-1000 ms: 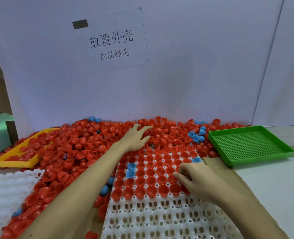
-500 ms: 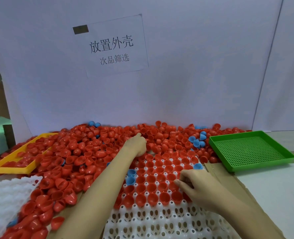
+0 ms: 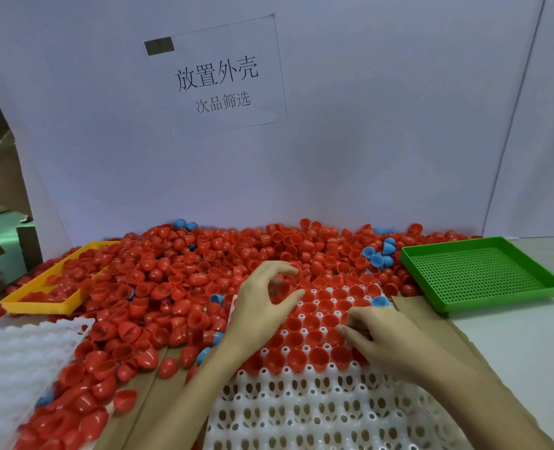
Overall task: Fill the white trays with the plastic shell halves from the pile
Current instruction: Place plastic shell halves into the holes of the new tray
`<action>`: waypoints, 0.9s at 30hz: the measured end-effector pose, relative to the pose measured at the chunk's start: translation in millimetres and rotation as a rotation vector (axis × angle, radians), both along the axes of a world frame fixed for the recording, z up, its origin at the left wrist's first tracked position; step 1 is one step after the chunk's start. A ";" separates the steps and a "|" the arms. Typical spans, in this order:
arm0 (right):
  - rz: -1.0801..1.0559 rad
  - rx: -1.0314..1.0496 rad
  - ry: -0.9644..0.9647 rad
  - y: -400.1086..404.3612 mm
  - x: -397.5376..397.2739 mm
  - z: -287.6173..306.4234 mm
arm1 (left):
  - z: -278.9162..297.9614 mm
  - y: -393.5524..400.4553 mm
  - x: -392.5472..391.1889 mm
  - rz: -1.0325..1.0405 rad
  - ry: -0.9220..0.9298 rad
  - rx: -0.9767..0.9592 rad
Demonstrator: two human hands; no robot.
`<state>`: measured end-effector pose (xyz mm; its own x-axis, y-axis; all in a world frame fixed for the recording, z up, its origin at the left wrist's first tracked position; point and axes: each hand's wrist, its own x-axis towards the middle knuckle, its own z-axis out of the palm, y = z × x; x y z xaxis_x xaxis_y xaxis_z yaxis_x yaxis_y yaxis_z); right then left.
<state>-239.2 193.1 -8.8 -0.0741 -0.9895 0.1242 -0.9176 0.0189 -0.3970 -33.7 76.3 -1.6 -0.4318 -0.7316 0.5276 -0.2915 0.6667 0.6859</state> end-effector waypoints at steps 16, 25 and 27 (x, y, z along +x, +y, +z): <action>0.168 -0.280 -0.396 5.7 24.4 11.1 | -24.7 42.9 21.4 -0.100 -0.102 0.032; 0.153 -0.403 -0.366 4.3 33.8 7.2 | -24.8 45.6 20.3 -0.118 -0.049 -0.002; 0.131 -0.393 -0.374 2.7 31.1 4.6 | -24.8 45.5 21.0 -0.100 -0.022 -0.011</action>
